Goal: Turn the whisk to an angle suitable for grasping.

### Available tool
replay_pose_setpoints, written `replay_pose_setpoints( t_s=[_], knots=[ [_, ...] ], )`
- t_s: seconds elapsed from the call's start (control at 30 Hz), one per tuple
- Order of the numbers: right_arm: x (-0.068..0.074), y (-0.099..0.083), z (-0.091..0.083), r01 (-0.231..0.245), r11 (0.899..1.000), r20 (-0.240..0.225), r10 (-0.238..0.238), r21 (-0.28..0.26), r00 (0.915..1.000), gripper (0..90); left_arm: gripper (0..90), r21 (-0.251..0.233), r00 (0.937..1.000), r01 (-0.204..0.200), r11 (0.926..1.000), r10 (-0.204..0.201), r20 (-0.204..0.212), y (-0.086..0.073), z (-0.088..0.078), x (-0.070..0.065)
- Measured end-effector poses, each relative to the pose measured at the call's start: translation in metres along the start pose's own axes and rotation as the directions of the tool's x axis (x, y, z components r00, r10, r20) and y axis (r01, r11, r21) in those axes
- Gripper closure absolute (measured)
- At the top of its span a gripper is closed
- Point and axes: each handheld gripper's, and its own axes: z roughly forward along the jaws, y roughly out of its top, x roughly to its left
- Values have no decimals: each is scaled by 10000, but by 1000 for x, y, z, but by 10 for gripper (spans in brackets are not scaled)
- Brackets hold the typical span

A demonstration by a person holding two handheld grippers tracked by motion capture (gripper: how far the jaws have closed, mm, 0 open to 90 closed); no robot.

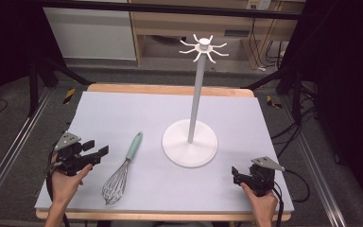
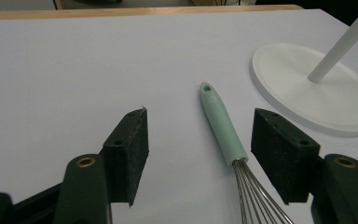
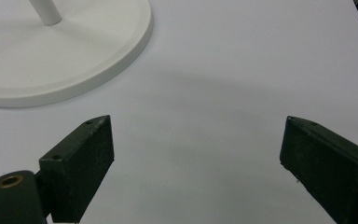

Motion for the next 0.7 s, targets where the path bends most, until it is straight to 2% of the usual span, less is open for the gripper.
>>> replay_pose_setpoints(
  t_s=[0.13,0.33,0.7],
  knots=[
    [2,1,0,95,9999,20,-94,-59,10000,102,359,116,9997,-146,9998,144,192,4,5,-4],
    [0,0,-1,-10,10000,29,10,3,10000,102,358,167,9989,-430,9989,427,167,10,11,-11],
    [-1,0,0,66,10000,5,-66,36,10000,102,359,489,9978,-620,9969,607,278,15,23,-19]
  ],
)
